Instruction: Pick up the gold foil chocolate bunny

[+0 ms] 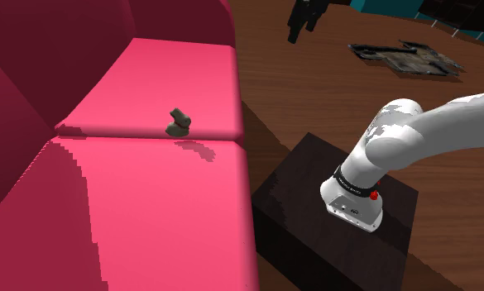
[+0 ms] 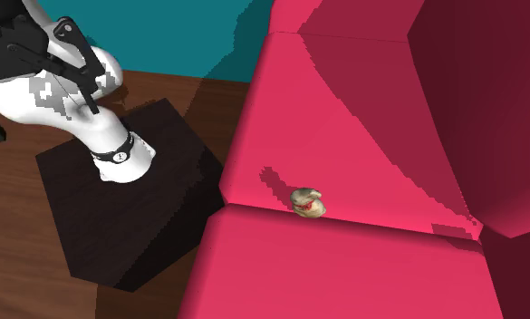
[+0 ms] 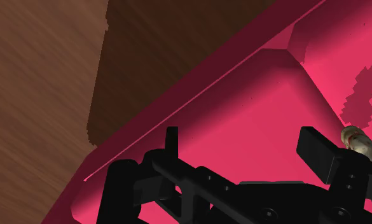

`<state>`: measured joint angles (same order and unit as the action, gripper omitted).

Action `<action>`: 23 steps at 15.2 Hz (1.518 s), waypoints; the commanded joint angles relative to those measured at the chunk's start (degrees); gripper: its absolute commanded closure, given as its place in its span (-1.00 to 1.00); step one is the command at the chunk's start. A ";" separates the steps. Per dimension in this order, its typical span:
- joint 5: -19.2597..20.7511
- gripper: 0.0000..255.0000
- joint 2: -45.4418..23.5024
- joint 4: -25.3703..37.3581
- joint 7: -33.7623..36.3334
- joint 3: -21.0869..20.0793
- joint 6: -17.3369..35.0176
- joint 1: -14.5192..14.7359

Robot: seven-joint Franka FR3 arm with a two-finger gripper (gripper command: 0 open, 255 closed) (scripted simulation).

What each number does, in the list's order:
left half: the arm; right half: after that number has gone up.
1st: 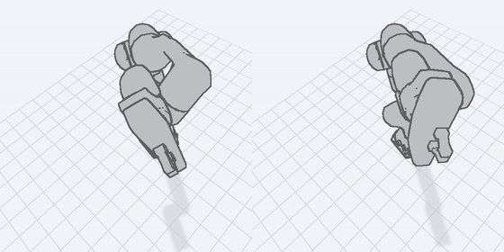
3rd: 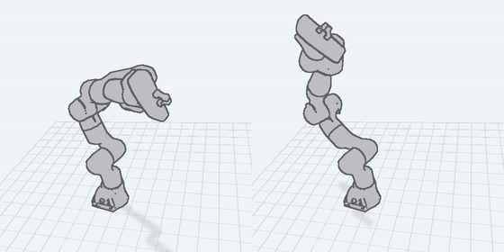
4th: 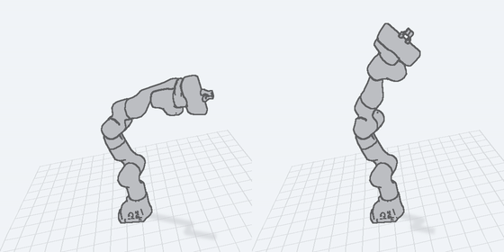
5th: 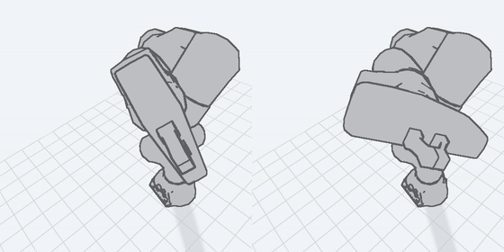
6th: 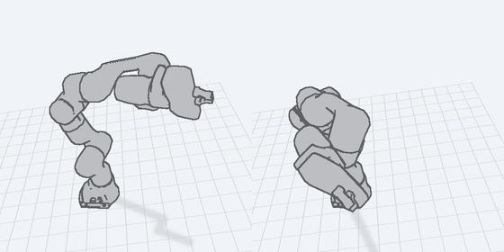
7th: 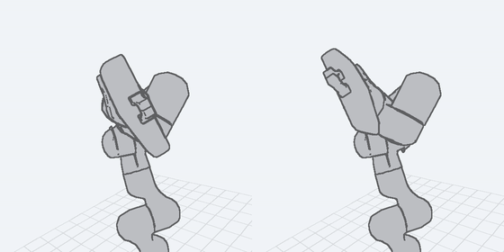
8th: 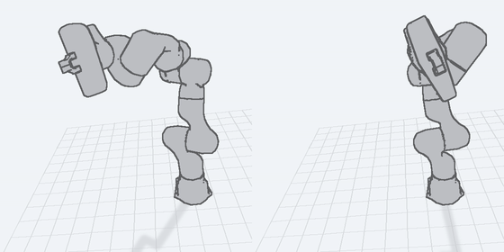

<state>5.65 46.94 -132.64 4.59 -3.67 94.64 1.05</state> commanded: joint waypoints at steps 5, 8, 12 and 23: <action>-2.58 -1.00 -3.33 -2.90 1.99 -1.64 6.76 1.51; -4.40 -1.00 -6.50 -4.39 3.32 -2.98 11.92 2.63; -6.59 -1.00 -11.57 -5.43 4.92 -4.85 18.81 4.10; -10.43 -1.00 -29.36 -2.47 8.80 -10.44 36.43 7.43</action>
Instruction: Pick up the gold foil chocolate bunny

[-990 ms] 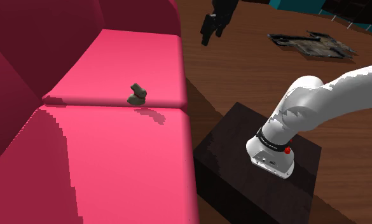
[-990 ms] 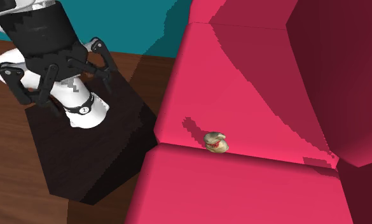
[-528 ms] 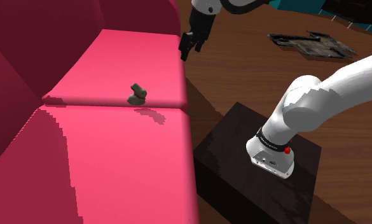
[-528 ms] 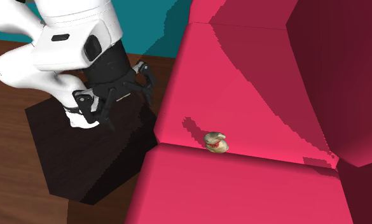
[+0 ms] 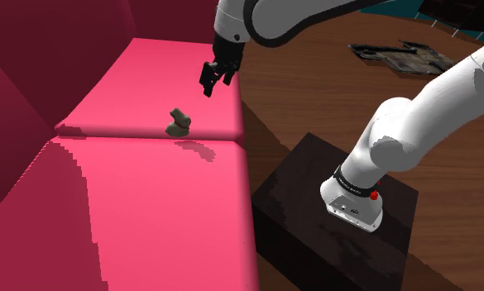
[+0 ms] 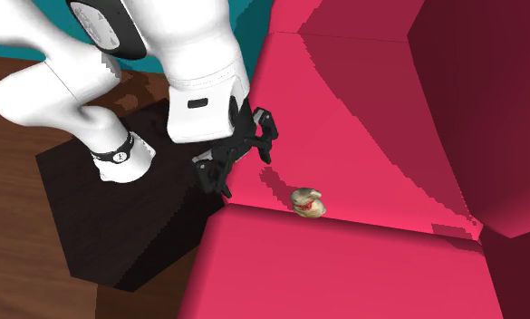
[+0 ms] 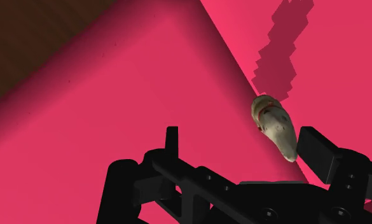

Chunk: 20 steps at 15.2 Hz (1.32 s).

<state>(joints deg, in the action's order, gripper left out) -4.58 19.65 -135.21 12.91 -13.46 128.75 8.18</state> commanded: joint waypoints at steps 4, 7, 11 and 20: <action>-0.24 -1.00 -9.45 3.24 2.08 -2.68 7.70 1.24; 0.41 -1.00 -15.16 6.27 3.51 -4.09 11.22 1.98; 0.99 -1.00 -17.27 5.63 4.01 -4.34 14.06 2.15; 1.93 1.00 -19.52 4.22 4.61 -4.45 17.64 2.17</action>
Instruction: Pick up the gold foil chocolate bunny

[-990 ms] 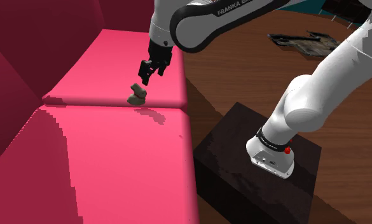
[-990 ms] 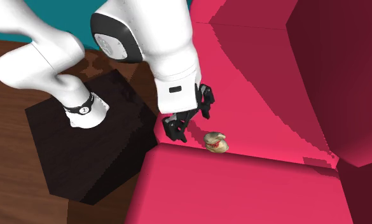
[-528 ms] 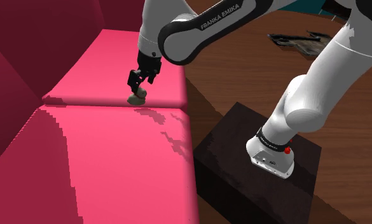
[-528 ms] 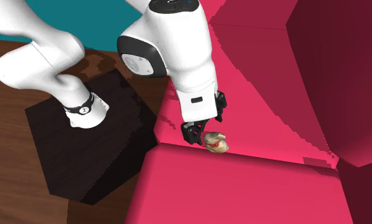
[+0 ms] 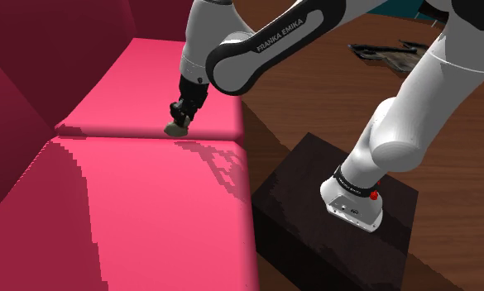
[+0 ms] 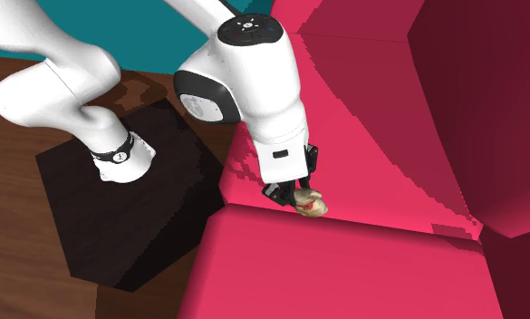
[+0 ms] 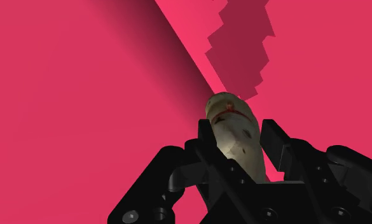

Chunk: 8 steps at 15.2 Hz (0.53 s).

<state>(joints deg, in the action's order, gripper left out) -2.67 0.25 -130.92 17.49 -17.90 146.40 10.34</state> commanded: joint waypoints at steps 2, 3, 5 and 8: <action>0.03 1.00 -0.17 -0.07 0.01 0.00 0.05 0.00; 0.03 1.00 -0.15 -0.07 0.01 0.00 0.03 0.00; 0.00 1.00 -0.09 -0.02 -0.01 0.00 -0.08 0.00; -0.29 1.00 0.54 0.09 -0.19 0.01 -0.80 0.00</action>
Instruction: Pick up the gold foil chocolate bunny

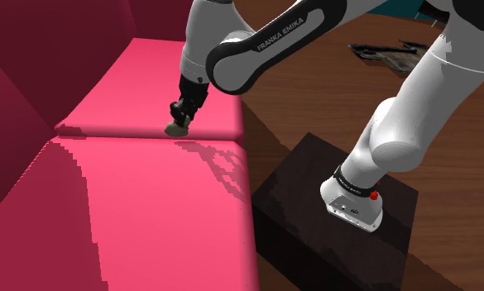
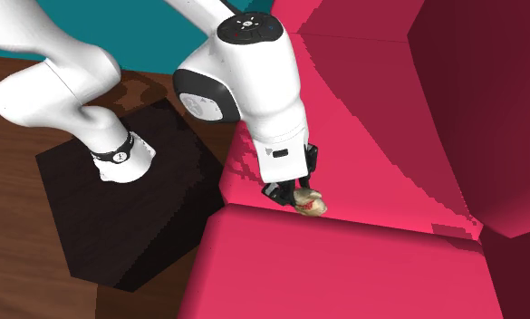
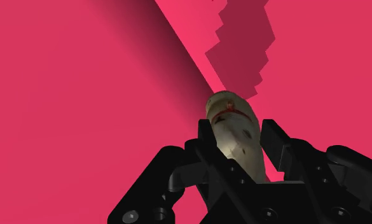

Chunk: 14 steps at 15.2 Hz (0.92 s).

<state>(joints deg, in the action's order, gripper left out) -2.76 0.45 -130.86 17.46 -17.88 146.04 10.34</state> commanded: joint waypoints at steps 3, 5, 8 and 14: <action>-0.74 1.00 1.69 1.06 -0.49 0.06 -2.78 -0.01; -1.04 1.00 2.52 1.81 -0.67 0.11 -4.33 -0.02; -1.43 1.00 3.68 3.03 -0.90 0.21 -6.67 -0.04; -1.97 1.00 5.65 5.78 -1.20 0.44 -11.32 -0.07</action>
<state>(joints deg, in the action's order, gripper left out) -4.64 5.68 -125.57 16.25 -17.46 135.62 10.25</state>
